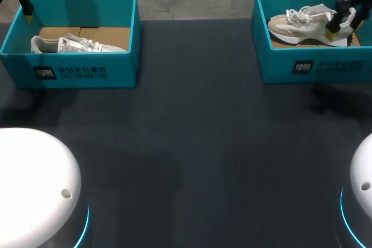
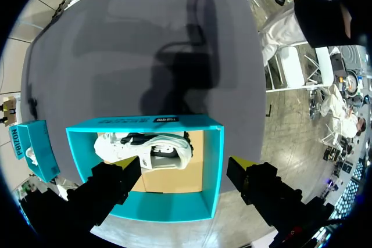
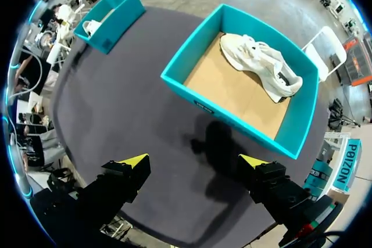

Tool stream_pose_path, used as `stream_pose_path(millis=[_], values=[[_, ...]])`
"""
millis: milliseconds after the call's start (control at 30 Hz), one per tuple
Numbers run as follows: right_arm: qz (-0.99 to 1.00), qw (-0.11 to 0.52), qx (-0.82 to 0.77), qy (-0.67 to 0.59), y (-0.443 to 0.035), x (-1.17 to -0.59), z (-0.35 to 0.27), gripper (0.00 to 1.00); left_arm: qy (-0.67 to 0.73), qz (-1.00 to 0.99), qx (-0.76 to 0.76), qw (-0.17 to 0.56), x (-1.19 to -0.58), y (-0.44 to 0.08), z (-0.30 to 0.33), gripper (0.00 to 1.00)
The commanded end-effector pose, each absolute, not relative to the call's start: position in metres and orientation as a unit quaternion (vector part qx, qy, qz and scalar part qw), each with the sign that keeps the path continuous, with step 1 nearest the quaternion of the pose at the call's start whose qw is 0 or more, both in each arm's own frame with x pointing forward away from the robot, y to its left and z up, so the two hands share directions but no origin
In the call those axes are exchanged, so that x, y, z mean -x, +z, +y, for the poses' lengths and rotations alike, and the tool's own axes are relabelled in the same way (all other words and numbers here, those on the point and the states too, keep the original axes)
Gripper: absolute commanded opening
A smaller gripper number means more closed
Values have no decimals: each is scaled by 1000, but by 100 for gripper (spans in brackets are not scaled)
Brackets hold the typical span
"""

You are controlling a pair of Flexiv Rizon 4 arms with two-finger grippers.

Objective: Take the shoe out of the shoebox, open the shoe tongue, remove and reinsert the insole, then place the shoe into the shoebox

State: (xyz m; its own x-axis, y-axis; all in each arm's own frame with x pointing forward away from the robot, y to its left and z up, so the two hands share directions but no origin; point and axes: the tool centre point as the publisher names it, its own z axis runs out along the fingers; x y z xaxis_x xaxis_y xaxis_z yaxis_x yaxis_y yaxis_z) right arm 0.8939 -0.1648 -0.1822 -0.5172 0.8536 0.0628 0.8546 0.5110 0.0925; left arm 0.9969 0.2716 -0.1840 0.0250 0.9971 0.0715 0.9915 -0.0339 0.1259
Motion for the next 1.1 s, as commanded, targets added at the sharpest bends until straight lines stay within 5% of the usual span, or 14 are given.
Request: stream_pose_path(millis=[33,800,1100], values=[[-859,5,510,-53,-182,-902,-166,100,71,695,-715,20,-996,-184,271,100],[-746,-71,662,3,-202,-1060,-236,100,71,695,-715,20,-996,-184,271,100],[-746,-71,662,3,-202,-1060,-236,100,71,695,-715,20,-996,-184,271,100]])
